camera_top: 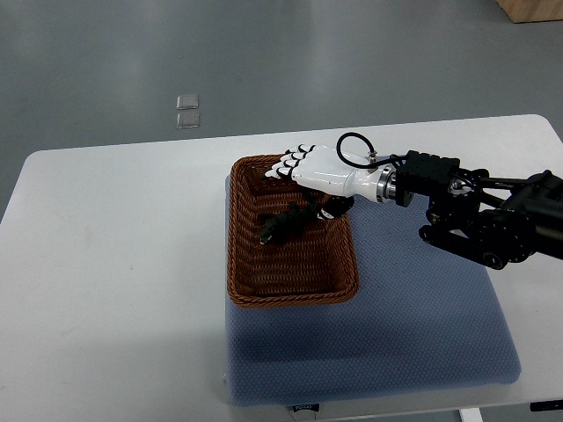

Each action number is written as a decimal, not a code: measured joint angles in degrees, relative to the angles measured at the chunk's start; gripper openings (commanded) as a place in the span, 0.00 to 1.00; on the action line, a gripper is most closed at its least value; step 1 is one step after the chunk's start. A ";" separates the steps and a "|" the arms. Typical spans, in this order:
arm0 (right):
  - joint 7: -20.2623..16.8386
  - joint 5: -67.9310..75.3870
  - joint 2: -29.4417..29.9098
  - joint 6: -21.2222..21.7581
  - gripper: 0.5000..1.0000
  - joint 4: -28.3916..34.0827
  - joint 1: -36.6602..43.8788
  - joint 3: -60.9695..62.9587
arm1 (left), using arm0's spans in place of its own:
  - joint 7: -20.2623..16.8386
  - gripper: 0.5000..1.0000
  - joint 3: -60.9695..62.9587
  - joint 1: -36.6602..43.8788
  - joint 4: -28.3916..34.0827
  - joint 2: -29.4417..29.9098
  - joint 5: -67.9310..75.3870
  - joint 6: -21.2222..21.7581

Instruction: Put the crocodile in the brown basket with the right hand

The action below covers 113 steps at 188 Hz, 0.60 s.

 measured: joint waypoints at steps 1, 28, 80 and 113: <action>0.00 0.01 -0.01 0.00 0.83 0.00 0.00 0.03 | 0.00 1.00 0.00 0.00 0.00 0.00 0.00 0.00; 0.00 0.49 -0.88 0.12 0.83 -0.01 -0.20 1.63 | 0.00 1.00 0.00 0.00 0.00 0.00 0.00 0.00; -0.14 1.13 -2.08 4.98 0.84 -0.01 -5.94 17.74 | 0.00 1.00 0.00 0.00 0.00 0.00 0.00 0.00; -0.38 3.29 -1.98 13.04 0.84 -0.17 -10.44 33.73 | 0.00 1.00 0.00 0.00 0.00 0.00 0.01 0.00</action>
